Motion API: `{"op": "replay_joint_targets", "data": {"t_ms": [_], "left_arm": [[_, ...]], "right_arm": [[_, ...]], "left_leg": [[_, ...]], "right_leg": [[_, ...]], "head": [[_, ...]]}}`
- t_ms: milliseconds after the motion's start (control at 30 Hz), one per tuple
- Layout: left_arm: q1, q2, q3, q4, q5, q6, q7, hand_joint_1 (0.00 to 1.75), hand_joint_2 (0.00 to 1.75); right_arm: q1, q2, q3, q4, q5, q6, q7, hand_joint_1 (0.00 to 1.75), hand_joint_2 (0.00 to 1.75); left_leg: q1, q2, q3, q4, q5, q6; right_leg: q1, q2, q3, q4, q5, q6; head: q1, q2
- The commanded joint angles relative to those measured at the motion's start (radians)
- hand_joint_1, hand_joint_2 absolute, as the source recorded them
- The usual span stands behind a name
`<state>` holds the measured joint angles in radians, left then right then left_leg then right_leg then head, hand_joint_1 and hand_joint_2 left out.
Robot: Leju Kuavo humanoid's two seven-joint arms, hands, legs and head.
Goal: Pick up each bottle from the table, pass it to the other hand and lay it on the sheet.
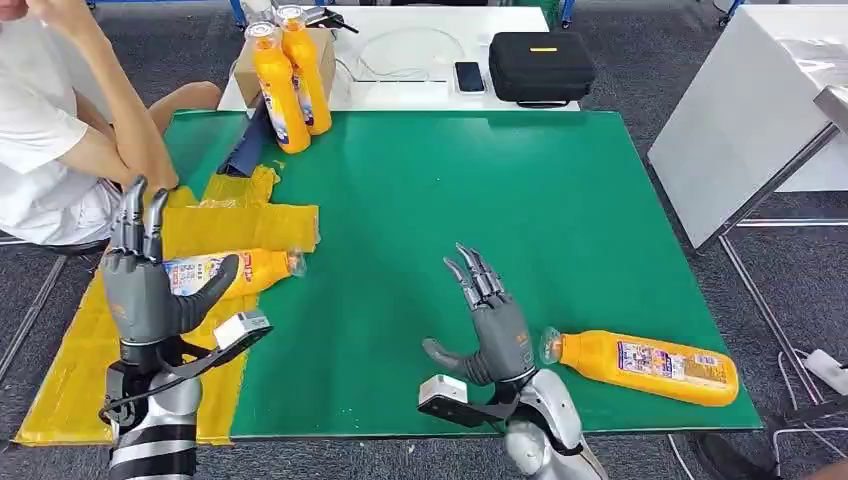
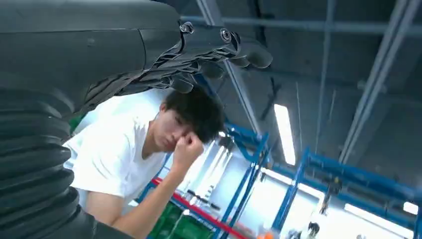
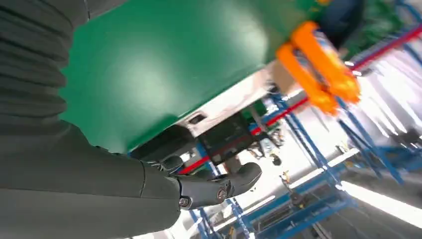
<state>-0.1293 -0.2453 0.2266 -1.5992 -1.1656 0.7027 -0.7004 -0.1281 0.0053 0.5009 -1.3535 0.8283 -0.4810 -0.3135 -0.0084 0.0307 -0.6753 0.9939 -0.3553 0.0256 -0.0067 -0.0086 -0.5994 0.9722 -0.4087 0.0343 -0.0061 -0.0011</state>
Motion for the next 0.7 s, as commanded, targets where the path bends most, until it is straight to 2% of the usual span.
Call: {"op": "replay_joint_targets", "data": {"t_ms": [33,100,133,200,433,467,567,700], "left_arm": [[0.07,0.04,-0.175,0.101,0.359,-0.005,0.002,0.0,1.75],[0.082,0.086,-0.245,0.144,0.504,-0.034,0.022,0.0,1.75],[0.095,0.094,-0.263,0.141,0.542,-0.076,0.038,0.0,1.75],[0.113,0.085,-0.289,0.142,0.593,-0.132,0.035,0.0,1.75],[0.118,0.076,-0.316,0.144,0.586,-0.124,0.029,0.0,1.75],[0.118,0.075,-0.319,0.143,0.588,-0.126,0.03,0.0,1.75],[0.131,0.064,-0.361,0.135,0.602,-0.165,0.033,0.0,1.75],[0.129,0.067,-0.391,0.145,0.623,-0.181,0.053,0.0,1.75]], "right_arm": [[0.046,-0.112,-0.035,-0.025,0.161,0.108,0.112,0.0,1.75],[0.08,-0.134,-0.068,-0.03,0.189,0.156,0.137,0.0,1.75],[0.099,-0.154,-0.087,-0.023,0.229,0.188,0.18,0.0,1.75],[0.125,-0.175,-0.125,-0.017,0.232,0.193,0.193,0.0,1.75],[0.137,-0.172,-0.16,-0.023,0.242,0.206,0.192,0.0,1.75],[0.139,-0.17,-0.169,-0.024,0.256,0.215,0.208,0.0,1.75],[0.157,-0.176,-0.22,-0.023,0.27,0.217,0.246,0.0,1.75],[0.188,-0.193,-0.292,-0.021,0.261,0.219,0.247,0.0,1.75]], "left_leg": [[0.0,-0.007,0.007,0.0,-0.003,-0.002],[-0.001,-0.005,0.004,-0.002,-0.001,-0.001],[-0.001,-0.009,0.007,-0.002,-0.002,-0.002],[-0.001,-0.009,0.007,-0.001,-0.003,-0.001],[-0.003,-0.006,0.003,0.0,-0.003,0.0],[-0.003,-0.007,0.006,0.0,-0.005,-0.001],[-0.003,-0.007,0.004,0.0,-0.003,0.0],[-0.003,-0.009,0.004,0.0,-0.004,0.001]], "right_leg": [[-0.001,-0.004,0.009,-0.001,-0.004,0.0],[-0.001,-0.004,0.005,-0.002,-0.002,0.0],[-0.002,-0.005,0.009,-0.002,-0.003,0.0],[-0.002,-0.006,0.008,-0.002,-0.004,0.0],[-0.003,-0.003,0.004,-0.001,-0.003,0.002],[-0.003,-0.003,0.008,-0.001,-0.004,0.002],[-0.003,-0.005,0.006,-0.001,-0.003,0.002],[-0.003,-0.006,0.006,-0.001,-0.004,0.003]], "head": [[0.0,0.0],[0.0,0.0],[0.0,0.0],[0.0,0.0],[0.0,0.0],[0.0,0.0],[0.0,0.0],[0.0,0.0]]}}
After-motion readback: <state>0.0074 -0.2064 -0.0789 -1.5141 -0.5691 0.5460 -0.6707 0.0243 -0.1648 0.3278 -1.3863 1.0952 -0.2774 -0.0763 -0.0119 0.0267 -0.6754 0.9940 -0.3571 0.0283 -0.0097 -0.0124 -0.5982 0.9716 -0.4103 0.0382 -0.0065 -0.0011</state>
